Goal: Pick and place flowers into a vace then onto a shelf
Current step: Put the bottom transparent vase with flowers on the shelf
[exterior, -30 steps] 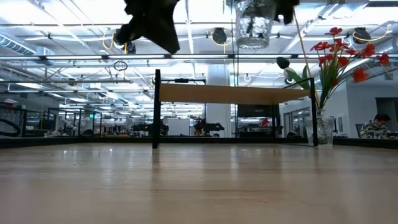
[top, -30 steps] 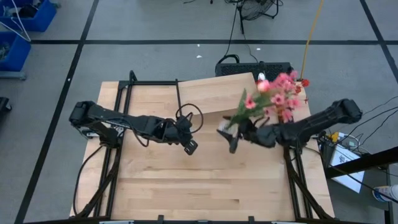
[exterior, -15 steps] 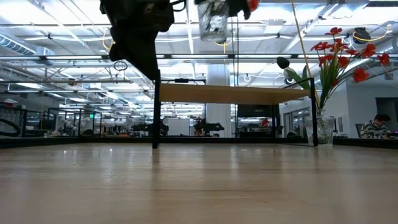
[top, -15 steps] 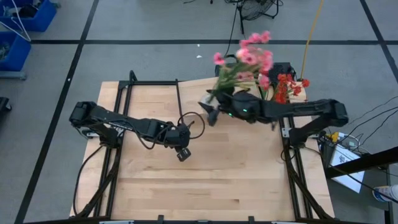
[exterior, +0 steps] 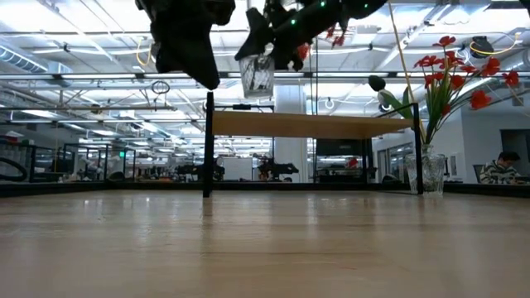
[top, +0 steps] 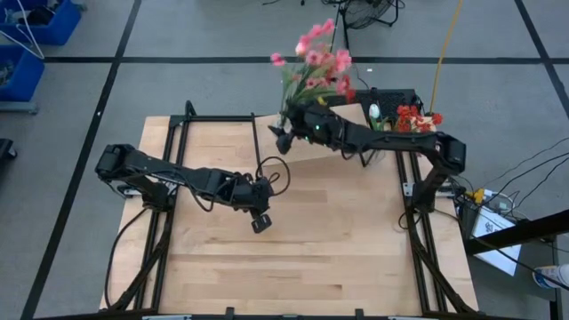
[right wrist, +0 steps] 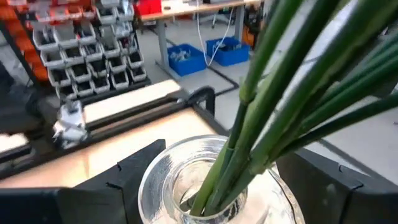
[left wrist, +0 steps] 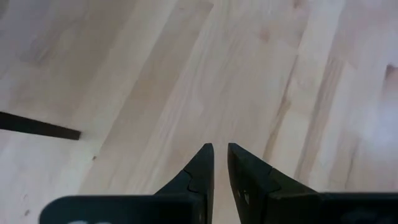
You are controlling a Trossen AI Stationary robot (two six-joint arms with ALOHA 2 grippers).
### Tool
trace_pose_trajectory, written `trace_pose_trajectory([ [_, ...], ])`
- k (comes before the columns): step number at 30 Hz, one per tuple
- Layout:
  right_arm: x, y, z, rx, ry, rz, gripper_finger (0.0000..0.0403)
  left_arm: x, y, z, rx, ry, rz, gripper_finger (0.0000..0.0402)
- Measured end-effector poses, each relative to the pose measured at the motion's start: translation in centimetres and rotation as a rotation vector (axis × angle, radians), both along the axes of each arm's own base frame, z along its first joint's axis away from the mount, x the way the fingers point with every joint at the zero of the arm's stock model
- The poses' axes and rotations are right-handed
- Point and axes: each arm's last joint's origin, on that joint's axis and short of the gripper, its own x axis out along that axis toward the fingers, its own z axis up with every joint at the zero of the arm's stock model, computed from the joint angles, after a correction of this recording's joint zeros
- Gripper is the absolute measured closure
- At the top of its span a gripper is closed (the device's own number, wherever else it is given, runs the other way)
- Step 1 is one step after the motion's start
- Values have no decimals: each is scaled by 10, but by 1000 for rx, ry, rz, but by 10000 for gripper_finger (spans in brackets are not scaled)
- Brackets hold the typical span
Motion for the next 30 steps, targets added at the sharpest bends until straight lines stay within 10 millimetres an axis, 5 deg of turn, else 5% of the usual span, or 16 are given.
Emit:
trace_pose_trajectory([
  [10,8,-43,-21,65,-85,35,127,-2,0,-2,1,34,-14,350],
  [30,23,-50,-52,79,-34,134,127,-4,1,-4,7,63,-12,350],
])
